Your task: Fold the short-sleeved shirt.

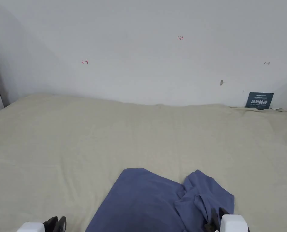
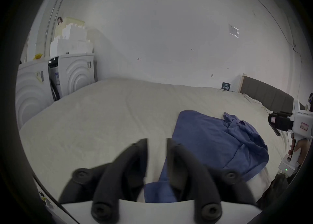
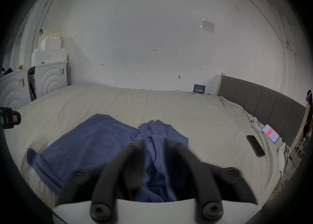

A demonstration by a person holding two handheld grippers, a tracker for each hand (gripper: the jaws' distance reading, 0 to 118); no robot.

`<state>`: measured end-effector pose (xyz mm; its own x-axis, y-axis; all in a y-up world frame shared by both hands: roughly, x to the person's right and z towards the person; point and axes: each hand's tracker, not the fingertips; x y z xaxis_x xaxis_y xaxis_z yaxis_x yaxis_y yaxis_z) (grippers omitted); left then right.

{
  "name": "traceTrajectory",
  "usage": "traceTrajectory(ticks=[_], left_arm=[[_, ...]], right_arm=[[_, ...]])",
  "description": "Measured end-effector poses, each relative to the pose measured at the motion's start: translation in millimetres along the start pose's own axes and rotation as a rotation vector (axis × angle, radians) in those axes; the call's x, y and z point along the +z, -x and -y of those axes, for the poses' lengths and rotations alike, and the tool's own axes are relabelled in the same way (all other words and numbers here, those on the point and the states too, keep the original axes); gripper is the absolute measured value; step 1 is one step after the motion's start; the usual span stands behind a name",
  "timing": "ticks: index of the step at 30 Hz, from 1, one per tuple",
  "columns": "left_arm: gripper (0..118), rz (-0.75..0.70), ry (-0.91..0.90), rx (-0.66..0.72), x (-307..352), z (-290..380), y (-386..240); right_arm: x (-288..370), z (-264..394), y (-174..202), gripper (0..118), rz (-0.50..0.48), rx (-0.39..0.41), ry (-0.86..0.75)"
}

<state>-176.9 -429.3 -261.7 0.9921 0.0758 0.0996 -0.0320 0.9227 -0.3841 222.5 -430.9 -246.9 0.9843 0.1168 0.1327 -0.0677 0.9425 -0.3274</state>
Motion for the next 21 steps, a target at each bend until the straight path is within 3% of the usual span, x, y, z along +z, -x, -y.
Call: traceTrajectory(ticks=[2,9,21], left_arm=[[0,0.012,0.003,-0.02,-0.9,-1.2,-6.7],[0,0.034,0.003,-0.06,6.1,6.6,-28.4],[0,0.085,0.103,0.026,-10.1,15.0,-19.1]], right_arm=[[2.3,-1.9,4.0,0,0.001,-0.001,-0.011],[9.1,0.4,4.0,0,-0.01,-0.021,-0.01],[3.0,9.4,-8.5,0,-0.014,-0.008,0.055]])
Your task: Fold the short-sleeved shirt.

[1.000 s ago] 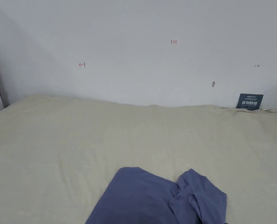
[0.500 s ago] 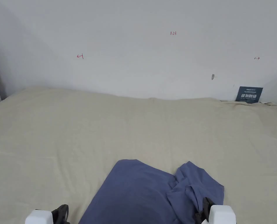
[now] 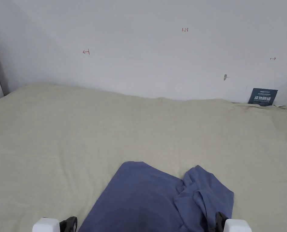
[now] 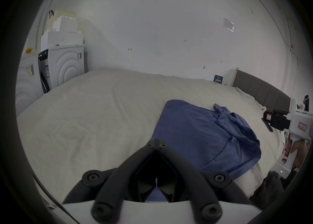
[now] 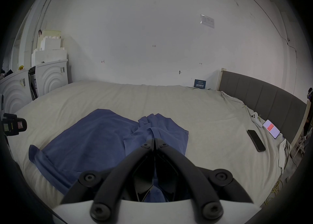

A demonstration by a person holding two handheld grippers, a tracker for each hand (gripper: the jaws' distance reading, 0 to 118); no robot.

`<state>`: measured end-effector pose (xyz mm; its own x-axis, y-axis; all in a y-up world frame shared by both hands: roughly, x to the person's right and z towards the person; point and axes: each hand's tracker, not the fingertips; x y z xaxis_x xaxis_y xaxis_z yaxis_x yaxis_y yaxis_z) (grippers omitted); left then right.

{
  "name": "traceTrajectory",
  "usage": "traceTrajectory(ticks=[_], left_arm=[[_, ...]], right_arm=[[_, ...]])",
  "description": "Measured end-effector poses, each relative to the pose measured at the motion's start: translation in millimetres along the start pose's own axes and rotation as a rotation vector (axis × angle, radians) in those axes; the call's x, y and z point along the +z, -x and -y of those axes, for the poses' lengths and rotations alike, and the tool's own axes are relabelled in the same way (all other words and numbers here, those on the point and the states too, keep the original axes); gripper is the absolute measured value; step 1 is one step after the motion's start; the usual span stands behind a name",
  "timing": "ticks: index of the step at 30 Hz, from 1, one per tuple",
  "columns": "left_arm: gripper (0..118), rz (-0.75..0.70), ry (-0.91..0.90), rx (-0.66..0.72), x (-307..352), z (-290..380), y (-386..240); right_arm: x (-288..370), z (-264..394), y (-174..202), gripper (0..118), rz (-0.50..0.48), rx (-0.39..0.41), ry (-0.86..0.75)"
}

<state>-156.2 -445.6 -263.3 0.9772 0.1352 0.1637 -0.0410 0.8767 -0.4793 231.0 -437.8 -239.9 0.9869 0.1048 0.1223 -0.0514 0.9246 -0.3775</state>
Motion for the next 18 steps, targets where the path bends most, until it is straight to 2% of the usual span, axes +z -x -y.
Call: traceTrajectory(ticks=[18], left_arm=[[0,0.076,0.151,0.023,-91.9,-64.8,-3.9]], right_arm=[[-21.0,-5.5,1.9,0,-0.018,0.019,0.051]])
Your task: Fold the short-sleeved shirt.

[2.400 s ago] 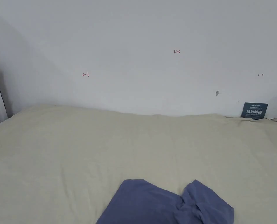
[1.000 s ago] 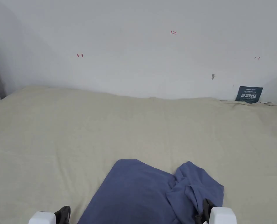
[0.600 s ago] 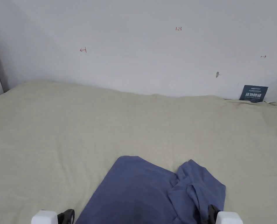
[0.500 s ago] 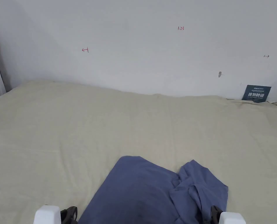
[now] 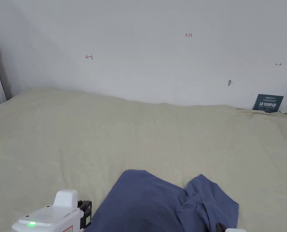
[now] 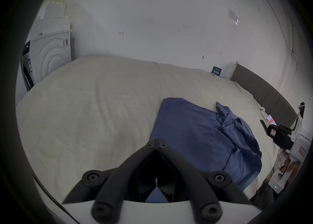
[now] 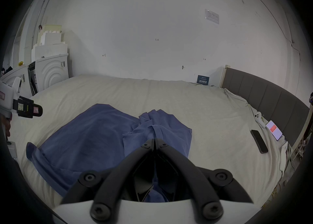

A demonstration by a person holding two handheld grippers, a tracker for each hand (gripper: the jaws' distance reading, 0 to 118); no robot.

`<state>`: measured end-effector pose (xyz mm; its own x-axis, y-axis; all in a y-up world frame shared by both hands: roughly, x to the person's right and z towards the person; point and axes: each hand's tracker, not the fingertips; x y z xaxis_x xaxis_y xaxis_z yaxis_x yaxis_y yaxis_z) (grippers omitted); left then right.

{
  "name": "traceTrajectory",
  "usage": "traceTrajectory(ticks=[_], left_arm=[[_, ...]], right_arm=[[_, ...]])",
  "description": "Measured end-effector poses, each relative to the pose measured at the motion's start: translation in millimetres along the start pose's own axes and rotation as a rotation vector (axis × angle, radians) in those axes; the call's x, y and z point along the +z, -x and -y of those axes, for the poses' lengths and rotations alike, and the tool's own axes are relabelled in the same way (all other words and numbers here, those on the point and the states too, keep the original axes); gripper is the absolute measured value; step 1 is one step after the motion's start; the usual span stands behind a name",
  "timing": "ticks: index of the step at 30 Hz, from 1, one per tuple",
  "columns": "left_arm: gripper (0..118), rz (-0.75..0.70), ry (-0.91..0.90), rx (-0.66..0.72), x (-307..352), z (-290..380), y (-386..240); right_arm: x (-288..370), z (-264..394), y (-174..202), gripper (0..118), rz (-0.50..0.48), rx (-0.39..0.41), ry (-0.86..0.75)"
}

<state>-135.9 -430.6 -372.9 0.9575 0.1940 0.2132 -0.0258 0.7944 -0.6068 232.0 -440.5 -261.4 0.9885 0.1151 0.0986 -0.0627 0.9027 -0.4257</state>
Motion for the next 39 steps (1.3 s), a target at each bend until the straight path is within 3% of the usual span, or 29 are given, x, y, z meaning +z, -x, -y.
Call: traceTrajectory(ticks=[9,10,14,22,26,32,36,39], left_arm=[[2,0.032,0.068,-0.001,-61.2,-45.4,-14.3],[8,0.033,0.074,-0.008,-72.4,-54.1,-17.2],[66,0.03,0.109,-0.062,-110.8,-82.9,-31.3],[75,0.035,0.197,-0.16,-191.7,-109.3,-57.8],[89,0.019,0.234,-0.187,-219.1,-107.7,-65.6],[86,-0.026,0.346,-0.359,-238.2,-87.7,-85.2],[77,-0.026,0.325,-0.342,-230.0,-87.9,-94.6],[53,-0.007,0.314,-0.413,-222.2,-85.5,-106.9]], right_arm=[[-16.2,-2.6,-2.3,0,-0.005,-0.005,0.023],[-19.0,-2.8,-2.9,0,-0.007,-0.003,0.027],[-31.0,-5.9,-5.0,0,-0.007,-0.003,0.044],[-55.5,-14.5,-10.4,0,-0.011,-0.024,0.068],[-65.6,-15.6,-12.2,0,-0.008,-0.022,0.077],[-73.9,-9.6,-18.4,0,-0.004,-0.023,0.107],[-75.8,-4.5,-25.0,0,0.005,-0.038,0.13],[-77.3,-2.8,-28.2,0,0.014,-0.038,0.141]])
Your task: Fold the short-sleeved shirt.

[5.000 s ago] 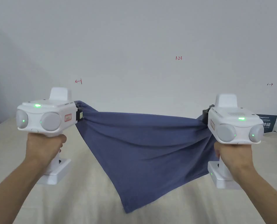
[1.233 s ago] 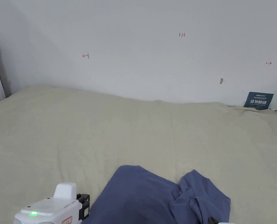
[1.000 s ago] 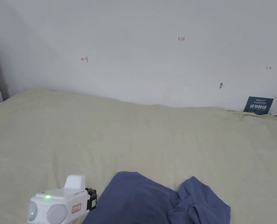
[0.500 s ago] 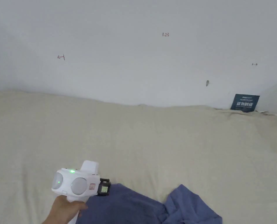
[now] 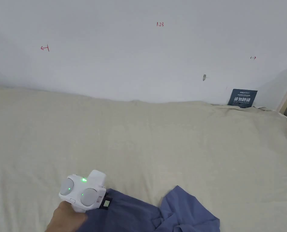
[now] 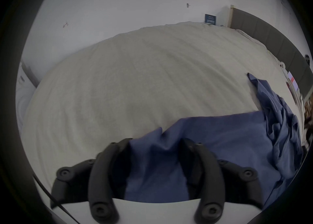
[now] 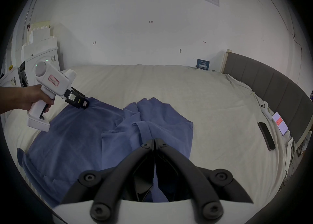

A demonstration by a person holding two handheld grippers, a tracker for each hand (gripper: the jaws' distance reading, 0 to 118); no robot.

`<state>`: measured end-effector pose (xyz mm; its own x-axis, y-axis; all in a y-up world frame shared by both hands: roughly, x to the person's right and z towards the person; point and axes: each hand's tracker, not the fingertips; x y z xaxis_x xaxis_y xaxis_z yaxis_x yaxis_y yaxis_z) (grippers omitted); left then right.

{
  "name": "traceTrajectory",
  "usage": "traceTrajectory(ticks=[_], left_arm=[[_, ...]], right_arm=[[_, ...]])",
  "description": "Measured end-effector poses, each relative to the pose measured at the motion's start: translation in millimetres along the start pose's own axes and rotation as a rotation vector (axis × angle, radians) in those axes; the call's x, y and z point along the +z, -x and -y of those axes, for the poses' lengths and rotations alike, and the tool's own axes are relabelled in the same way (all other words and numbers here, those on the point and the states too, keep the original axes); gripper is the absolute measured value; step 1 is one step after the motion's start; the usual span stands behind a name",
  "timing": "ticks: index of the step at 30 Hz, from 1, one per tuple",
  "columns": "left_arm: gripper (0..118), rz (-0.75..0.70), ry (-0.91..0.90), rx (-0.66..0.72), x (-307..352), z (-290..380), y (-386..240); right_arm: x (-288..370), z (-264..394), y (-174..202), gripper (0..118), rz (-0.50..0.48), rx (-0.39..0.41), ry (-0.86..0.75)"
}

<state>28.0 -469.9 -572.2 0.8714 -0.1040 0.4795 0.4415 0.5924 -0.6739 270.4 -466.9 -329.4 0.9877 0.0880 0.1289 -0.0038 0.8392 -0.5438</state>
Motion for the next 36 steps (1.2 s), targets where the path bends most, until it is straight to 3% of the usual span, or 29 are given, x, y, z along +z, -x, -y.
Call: traceTrajectory(ticks=[1,2,3,13,15,17,25,30,32,33,34,35,36], left_arm=[[40,0.015,-0.007,-0.031,-4.2,-2.5,3.3],[15,0.043,-0.011,-0.053,-2.5,-2.2,0.7],[3,0.022,-0.016,-0.07,-0.3,-1.8,-2.3],[0,0.066,-0.215,0.08,61.9,17.5,12.8],[0,0.09,-0.244,0.099,80.0,23.8,14.0],[0,0.082,-0.266,0.11,83.6,30.7,16.1],[0,0.08,-0.289,0.14,88.2,56.4,14.5],[0,0.089,-0.277,0.175,83.1,65.8,16.8],[0,0.084,-0.276,0.177,80.5,66.8,19.5],[0,0.084,-0.274,0.178,77.6,70.3,21.5],[0,0.084,-0.272,0.179,75.6,70.4,23.8],[0,0.081,-0.273,0.178,73.7,70.4,26.1],[0,0.078,-0.272,0.178,71.9,69.6,28.4]], right_arm=[[-0.2,-0.2,-1.8,0,0.002,-0.005,0.002],[-0.4,-0.6,-3.3,0,0.003,-0.009,0.004],[-0.7,-0.6,-4.4,0,0.004,-0.01,0.006],[-16.1,-22.4,-33.8,3,0.019,-0.018,0.022],[-28.5,-31.3,-44.0,22,0.02,-0.04,0.044],[-43.9,-42.1,-54.1,53,0.024,-0.059,0.068],[-138.2,-78.2,-89.6,67,0.013,-0.131,0.277],[-185.5,-58.5,-92.3,67,-0.025,-0.161,0.515],[-177.2,-54.9,-85.9,62,-0.015,-0.141,0.454],[-174.7,-57.7,-83.3,55,-0.022,-0.115,0.447],[-172.5,-59.2,-82.5,37,-0.068,-0.112,0.432],[-169.4,-58.6,-80.0,5,-0.095,-0.127,0.41],[-168.0,-58.4,-77.7,5,-0.084,-0.117,0.407]])
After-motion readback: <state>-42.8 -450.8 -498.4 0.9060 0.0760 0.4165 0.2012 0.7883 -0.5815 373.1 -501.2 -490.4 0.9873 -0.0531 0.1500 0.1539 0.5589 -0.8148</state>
